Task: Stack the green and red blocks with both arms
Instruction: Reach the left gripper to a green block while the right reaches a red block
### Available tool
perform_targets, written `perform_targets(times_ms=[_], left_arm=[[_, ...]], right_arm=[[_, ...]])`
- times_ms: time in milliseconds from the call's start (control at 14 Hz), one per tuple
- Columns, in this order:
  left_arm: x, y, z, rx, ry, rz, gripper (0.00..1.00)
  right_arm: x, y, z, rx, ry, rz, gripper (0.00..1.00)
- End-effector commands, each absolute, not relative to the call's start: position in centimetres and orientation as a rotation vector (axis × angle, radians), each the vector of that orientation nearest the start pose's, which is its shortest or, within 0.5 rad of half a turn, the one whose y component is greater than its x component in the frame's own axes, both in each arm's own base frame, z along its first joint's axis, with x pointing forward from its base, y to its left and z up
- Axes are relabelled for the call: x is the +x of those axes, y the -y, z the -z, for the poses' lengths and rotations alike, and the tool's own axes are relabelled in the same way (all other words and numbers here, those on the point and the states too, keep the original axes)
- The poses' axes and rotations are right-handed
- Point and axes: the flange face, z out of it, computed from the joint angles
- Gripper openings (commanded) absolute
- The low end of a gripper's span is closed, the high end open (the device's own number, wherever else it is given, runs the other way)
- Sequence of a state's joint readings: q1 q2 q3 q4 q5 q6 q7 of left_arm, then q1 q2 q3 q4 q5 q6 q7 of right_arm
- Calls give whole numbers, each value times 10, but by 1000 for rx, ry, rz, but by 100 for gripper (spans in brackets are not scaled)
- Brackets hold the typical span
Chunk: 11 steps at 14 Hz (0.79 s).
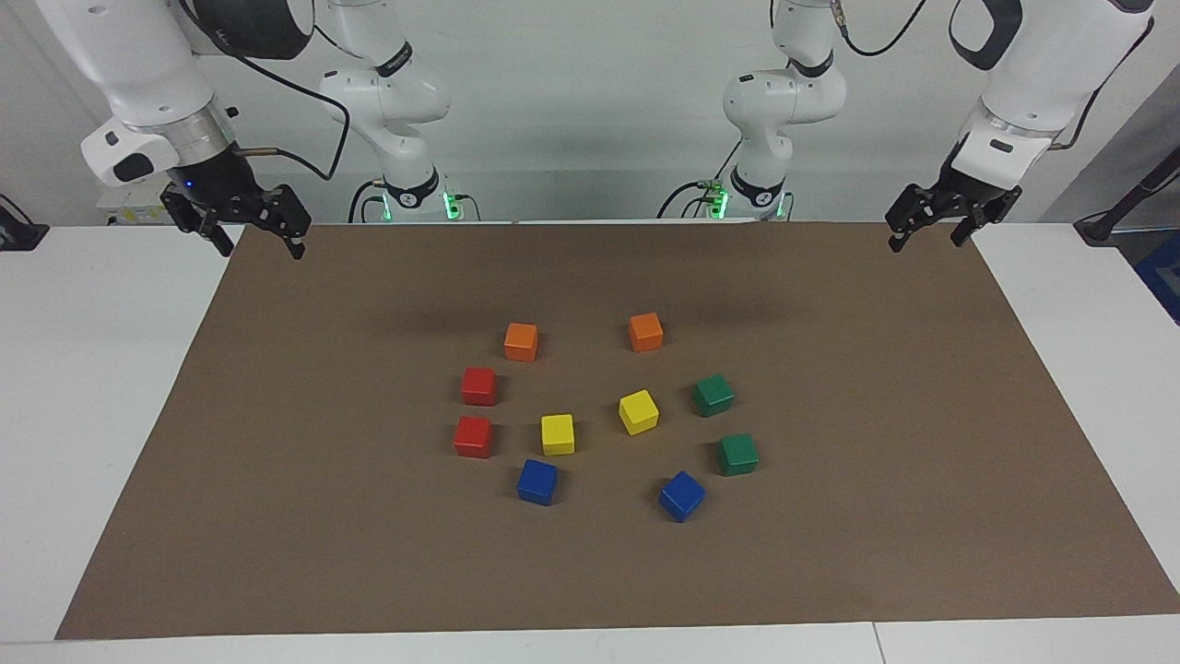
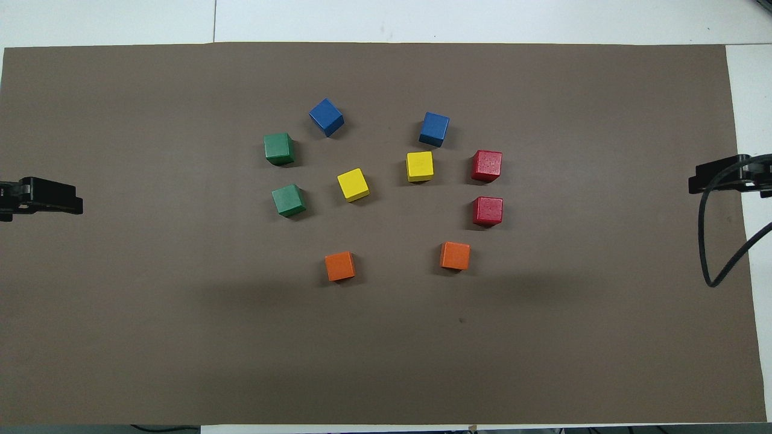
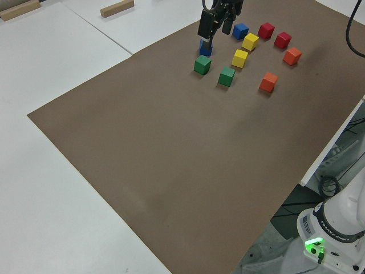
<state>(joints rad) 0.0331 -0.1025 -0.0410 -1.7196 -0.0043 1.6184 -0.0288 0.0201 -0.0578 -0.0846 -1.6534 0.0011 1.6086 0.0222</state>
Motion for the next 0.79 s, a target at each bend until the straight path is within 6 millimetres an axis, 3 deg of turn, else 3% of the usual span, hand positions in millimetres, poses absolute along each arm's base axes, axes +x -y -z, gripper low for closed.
perform_targets(times_ms=[0,357,429,571,714], left_arm=[[525,7,-618,-3150,16,29,100],[526,7,-617,-3156,24,41,100],[526,8,-617,-3155,19,38,100],[524,9,-614,-3154,19,26,100],[520,27,-606,-3160,37,18,100]], right_arm=[[532,38,-621,-3153,-127,26,100],[528,27,-612,-3140,-134,12,100],[529,9,-602,-3131,-184,33,100],[539,-48,-579,-3105,-290,145,100],[552,-83,-554,-3092,-346,152,100]])
